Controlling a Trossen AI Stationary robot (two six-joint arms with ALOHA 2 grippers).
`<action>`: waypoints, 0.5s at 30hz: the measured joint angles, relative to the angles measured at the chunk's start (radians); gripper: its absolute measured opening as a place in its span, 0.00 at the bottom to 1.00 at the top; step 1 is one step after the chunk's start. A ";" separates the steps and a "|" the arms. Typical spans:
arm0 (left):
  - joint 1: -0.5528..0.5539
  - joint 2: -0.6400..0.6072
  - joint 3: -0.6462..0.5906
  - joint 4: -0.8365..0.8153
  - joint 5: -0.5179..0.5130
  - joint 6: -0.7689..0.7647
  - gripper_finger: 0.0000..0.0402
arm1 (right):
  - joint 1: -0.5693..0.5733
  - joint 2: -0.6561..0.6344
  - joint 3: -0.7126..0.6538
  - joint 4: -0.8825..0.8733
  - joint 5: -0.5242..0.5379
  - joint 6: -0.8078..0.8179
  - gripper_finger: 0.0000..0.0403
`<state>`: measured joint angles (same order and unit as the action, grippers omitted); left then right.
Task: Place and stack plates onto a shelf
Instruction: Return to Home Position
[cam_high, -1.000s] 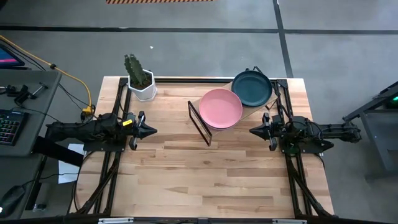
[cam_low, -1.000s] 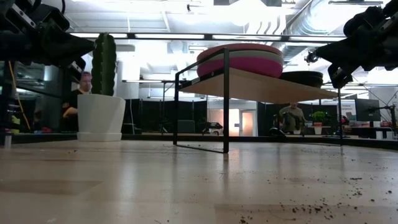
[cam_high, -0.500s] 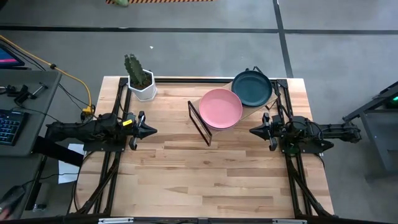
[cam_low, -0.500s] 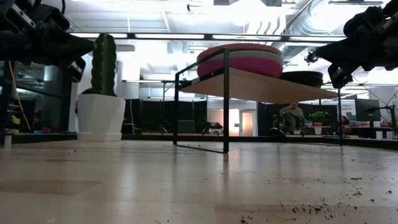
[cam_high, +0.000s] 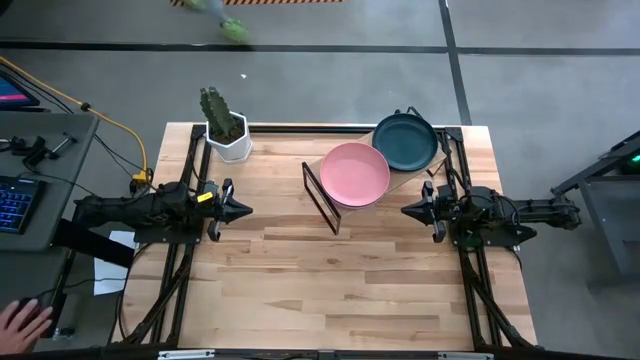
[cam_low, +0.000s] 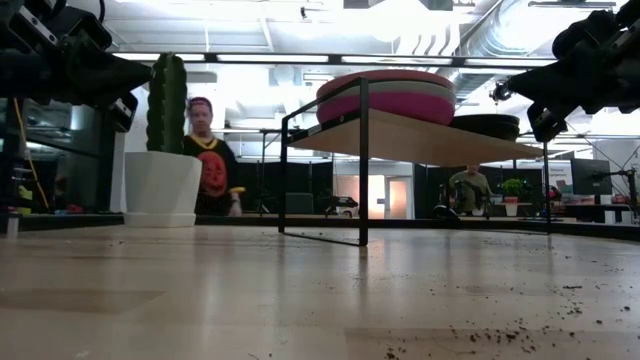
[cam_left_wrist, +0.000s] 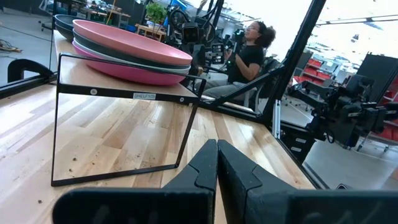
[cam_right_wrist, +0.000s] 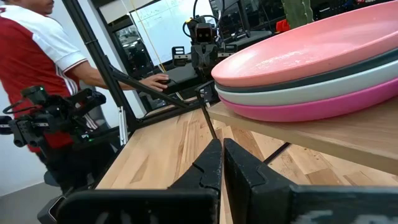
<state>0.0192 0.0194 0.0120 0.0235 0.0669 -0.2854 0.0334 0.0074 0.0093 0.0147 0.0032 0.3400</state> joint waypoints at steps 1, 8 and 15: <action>0.000 0.000 0.000 0.000 0.000 0.000 0.00 | 0.000 0.000 0.000 0.000 0.000 0.000 0.00; 0.000 0.000 0.000 0.000 0.000 0.000 0.00 | 0.000 0.000 0.000 0.000 0.000 0.000 0.00; 0.000 0.000 0.000 0.000 0.000 0.000 0.00 | 0.000 0.000 0.000 0.000 0.000 0.000 0.00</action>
<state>0.0189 0.0193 0.0120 0.0235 0.0669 -0.2855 0.0334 0.0074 0.0091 0.0147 0.0032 0.3400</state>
